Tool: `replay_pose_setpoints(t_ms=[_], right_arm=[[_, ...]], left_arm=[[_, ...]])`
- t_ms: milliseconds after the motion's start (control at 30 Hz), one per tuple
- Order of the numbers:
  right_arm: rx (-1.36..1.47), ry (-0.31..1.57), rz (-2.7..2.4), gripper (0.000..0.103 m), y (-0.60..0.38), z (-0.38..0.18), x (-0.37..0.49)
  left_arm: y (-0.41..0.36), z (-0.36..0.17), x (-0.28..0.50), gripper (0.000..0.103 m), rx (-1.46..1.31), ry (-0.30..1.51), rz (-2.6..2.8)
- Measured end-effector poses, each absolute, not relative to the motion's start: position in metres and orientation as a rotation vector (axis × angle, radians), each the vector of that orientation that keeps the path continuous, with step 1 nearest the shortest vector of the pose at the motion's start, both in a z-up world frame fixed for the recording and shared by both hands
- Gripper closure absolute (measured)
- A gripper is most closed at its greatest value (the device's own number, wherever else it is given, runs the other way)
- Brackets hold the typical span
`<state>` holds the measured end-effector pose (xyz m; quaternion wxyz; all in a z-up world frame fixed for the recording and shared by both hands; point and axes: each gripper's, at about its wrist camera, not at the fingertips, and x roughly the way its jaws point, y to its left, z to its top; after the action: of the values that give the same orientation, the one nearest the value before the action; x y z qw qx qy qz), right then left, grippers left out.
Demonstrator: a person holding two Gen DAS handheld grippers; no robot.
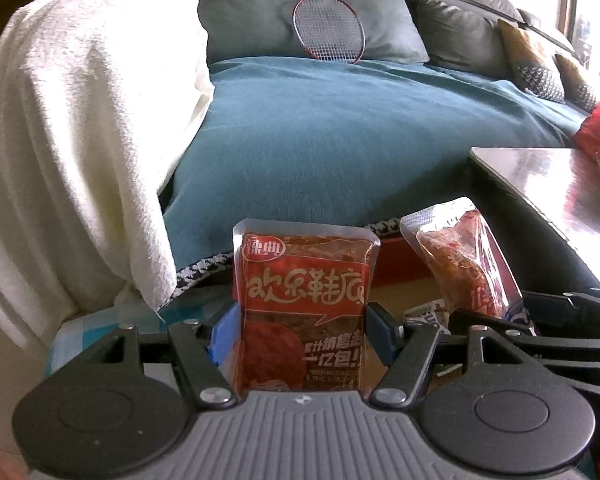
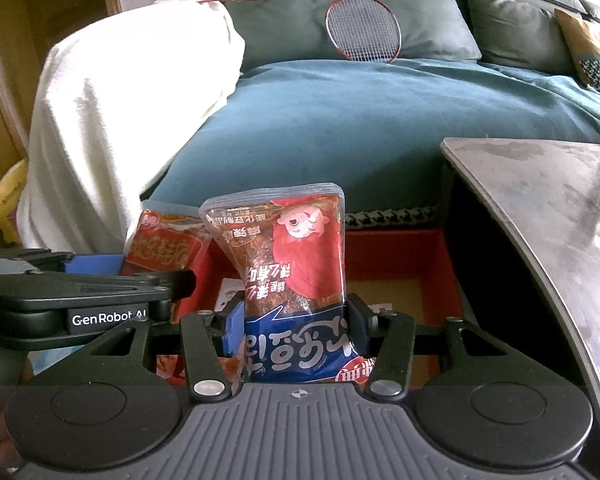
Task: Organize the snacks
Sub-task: 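Lift both bags and carry them toward the red box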
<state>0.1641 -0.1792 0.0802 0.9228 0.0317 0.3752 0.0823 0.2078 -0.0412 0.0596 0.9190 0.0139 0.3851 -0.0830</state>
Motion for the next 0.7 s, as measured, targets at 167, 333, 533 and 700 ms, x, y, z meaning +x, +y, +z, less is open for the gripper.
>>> replay_pose_setpoints(t_ms=[167,333,533,700], right_arm=[[0.059,0.789,0.157,0.044,-0.182,0.072,0.179],[0.069,0.819,0.145,0.044,-0.186,0.060,0.192],[0.063,0.853,0.128,0.044,-0.190,0.047,0.204],[0.065,0.876,0.121,0.044,-0.191,0.037,0.208]], left_arm=[[-0.046,0.050,0.222,0.043,0.031,0.807,-0.159],[-0.052,0.037,0.233,0.043,0.037,0.831,-0.148],[-0.058,0.022,0.240,0.043,0.046,0.864,-0.147],[-0.061,0.012,0.243,0.043,0.062,0.882,-0.135]])
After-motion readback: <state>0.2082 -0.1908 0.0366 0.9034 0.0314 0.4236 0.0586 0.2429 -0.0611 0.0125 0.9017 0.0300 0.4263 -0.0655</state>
